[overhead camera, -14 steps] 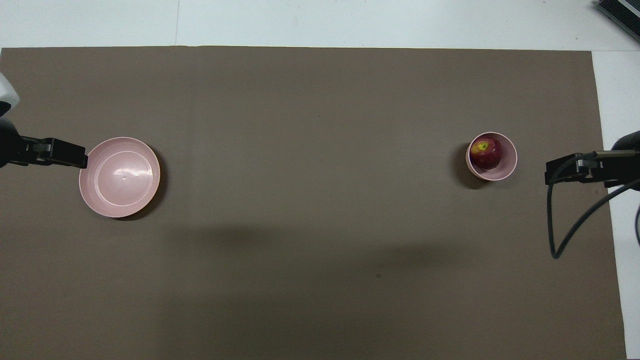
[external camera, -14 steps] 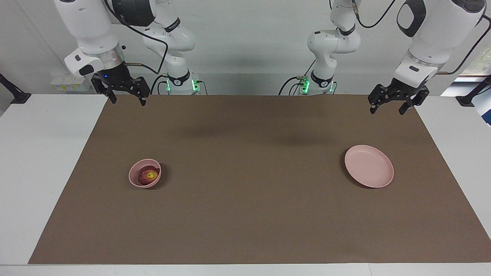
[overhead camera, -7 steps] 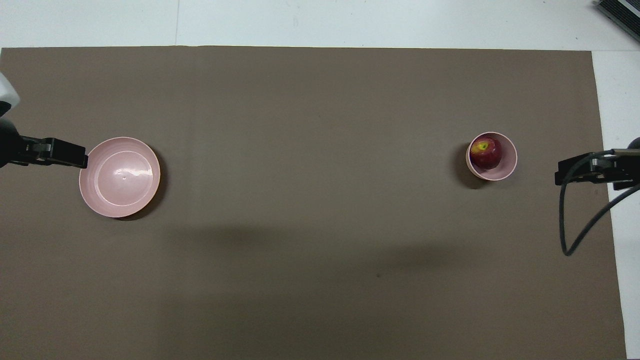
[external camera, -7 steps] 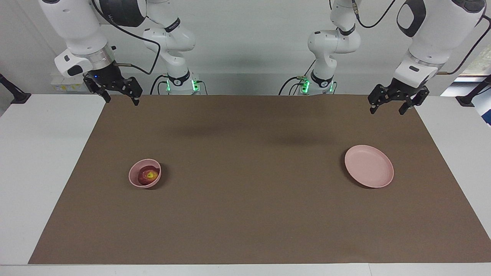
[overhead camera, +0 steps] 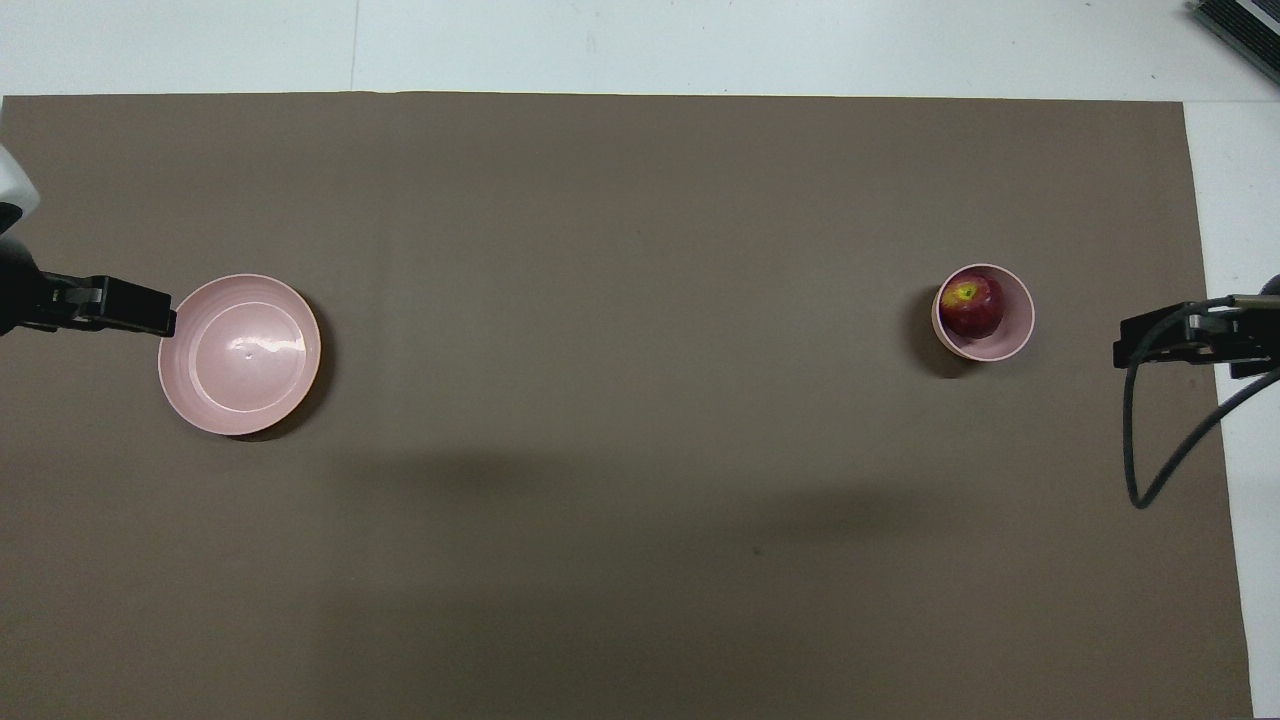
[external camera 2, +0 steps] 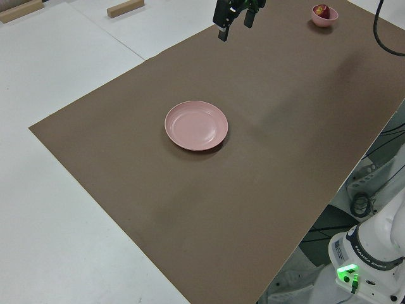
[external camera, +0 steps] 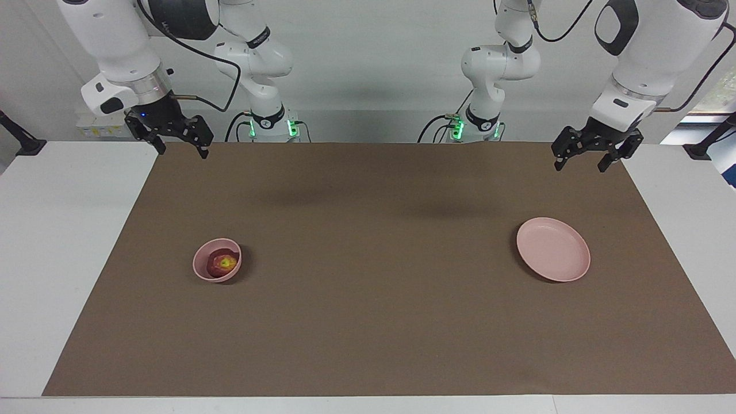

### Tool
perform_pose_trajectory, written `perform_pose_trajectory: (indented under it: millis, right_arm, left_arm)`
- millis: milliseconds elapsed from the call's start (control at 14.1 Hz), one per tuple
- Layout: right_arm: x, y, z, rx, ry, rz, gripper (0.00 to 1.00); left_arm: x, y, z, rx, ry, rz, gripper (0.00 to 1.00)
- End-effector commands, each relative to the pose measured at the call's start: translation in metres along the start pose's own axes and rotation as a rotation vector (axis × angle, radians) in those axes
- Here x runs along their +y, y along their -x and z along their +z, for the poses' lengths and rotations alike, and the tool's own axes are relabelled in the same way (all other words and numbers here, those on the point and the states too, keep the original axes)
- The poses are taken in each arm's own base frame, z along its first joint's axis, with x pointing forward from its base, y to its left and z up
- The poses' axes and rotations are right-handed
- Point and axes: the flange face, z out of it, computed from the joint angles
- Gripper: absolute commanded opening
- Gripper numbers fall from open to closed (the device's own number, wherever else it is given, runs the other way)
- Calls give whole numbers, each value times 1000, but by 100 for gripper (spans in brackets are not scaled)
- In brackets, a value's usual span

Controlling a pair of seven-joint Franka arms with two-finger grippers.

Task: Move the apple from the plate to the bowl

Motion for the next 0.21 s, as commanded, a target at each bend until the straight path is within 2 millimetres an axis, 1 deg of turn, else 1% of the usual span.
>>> perform_pose_trajectory:
  millis: [0,142]
  right_arm:
    - [2,-2,-3,-2,-20,-9,100]
    - [2,1,-2,-14,-21,-11,100]
  left_arm:
    - [-1,7,-2,-4,11,-7,100]
    - [-1,7,-2,-4,11,-7,100]
